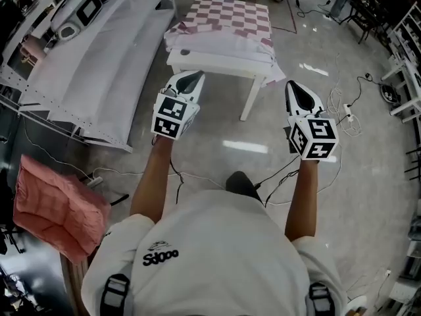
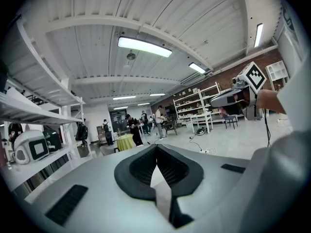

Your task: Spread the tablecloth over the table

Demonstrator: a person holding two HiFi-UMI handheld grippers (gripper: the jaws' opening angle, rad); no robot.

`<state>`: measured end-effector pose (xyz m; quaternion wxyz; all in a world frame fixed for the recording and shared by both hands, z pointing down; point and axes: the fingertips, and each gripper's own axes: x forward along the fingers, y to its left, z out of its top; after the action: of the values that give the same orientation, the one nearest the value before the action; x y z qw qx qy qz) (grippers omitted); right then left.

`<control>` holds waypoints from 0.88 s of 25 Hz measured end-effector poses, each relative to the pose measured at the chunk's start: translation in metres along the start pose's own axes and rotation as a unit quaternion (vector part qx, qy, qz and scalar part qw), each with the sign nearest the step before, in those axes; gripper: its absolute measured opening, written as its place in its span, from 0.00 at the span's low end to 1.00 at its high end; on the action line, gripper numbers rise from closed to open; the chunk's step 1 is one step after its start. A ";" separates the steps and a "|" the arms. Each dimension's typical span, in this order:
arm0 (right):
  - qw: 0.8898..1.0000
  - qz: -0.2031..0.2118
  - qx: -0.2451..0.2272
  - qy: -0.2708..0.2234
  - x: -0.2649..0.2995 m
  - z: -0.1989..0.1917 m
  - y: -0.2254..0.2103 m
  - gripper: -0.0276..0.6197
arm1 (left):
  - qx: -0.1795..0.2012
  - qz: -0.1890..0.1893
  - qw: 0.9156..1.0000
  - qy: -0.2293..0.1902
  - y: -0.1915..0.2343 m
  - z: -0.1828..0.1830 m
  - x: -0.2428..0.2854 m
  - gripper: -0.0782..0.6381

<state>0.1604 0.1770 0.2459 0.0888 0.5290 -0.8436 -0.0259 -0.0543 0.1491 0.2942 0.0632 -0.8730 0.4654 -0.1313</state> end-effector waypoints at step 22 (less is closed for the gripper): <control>0.999 0.032 0.001 0.010 0.230 -0.020 -0.142 0.08 | -0.010 0.012 0.999 0.038 0.109 -0.001 0.228 0.15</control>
<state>0.1919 -0.0908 0.2741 0.0978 0.5021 -0.8591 -0.0167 -0.0202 -0.1013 0.3091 0.0386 -0.8624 0.4790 -0.1591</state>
